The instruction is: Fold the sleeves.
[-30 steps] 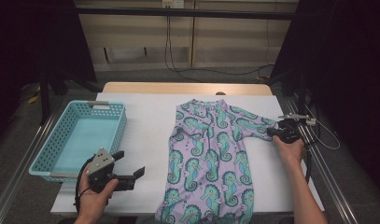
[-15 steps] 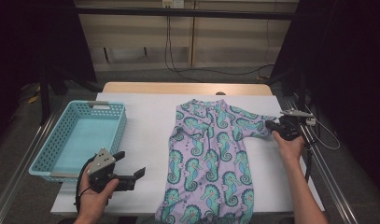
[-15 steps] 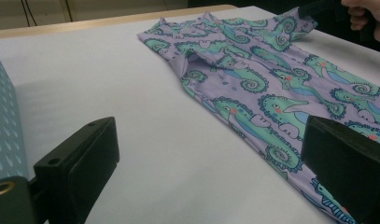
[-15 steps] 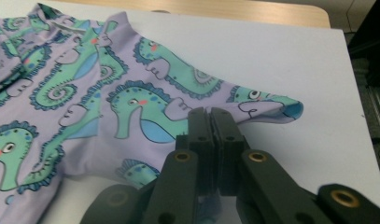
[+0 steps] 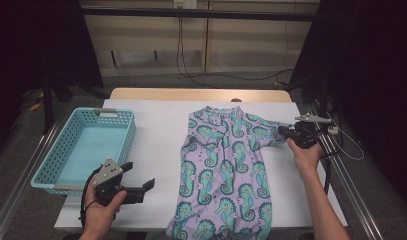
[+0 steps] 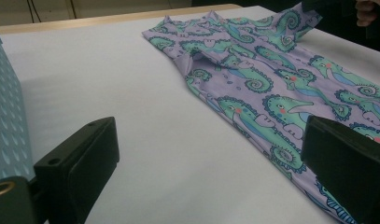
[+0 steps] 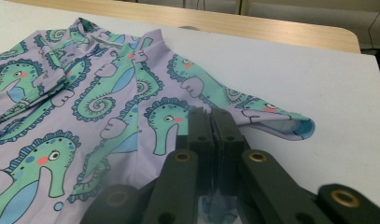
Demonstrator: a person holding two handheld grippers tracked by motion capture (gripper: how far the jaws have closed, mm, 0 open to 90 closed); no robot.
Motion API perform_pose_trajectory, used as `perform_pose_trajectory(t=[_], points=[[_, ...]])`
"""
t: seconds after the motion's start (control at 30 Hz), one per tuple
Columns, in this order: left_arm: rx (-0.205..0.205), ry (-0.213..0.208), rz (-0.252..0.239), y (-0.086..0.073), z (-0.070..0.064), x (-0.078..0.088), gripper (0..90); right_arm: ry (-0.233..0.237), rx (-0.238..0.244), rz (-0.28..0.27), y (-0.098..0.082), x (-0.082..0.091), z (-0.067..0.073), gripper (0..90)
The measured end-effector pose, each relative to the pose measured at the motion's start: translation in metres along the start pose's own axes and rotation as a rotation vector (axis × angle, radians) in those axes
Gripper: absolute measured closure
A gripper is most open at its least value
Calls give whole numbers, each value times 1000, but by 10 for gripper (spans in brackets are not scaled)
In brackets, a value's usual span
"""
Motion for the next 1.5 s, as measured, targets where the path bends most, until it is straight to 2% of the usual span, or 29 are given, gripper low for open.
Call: perform_pose_trajectory(t=[0.07,0.13,0.23,0.33,0.47,0.6,0.83,1.1,1.3,1.5], points=[[-3,10,9,-1,0,0,46,6,5,-2,1,0,2,882],[12,23,25,-3,1,-2,46,13,11,0,1,-1,5,882],[15,28,20,-4,3,-2,45,22,19,1,1,-2,9,882],[-1,35,4,-3,3,-2,45,32,27,5,1,-2,13,882],[-19,65,-15,-2,4,-1,41,44,38,4,2,-4,18,882],[-10,80,-31,-2,6,1,41,54,48,7,2,-6,25,881],[-6,63,-51,-1,6,1,40,82,73,19,0,-11,38,881],[-7,39,-61,0,3,0,40,106,77,21,1,-12,47,880],[-13,16,-51,1,-1,-2,40,131,72,32,-2,-17,53,880],[-19,5,-43,1,-2,-2,40,145,115,72,-10,-27,67,878]])
Point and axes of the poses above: each handheld gripper's, and its own axes: x roughly backward along the jaws, y roughly out of its top, z roughly to its left, the point moved 4 cm from there along -x, roughly forward along the jaws, and after that the axes turned 12 degrees about -x, right-handed, at the moved point
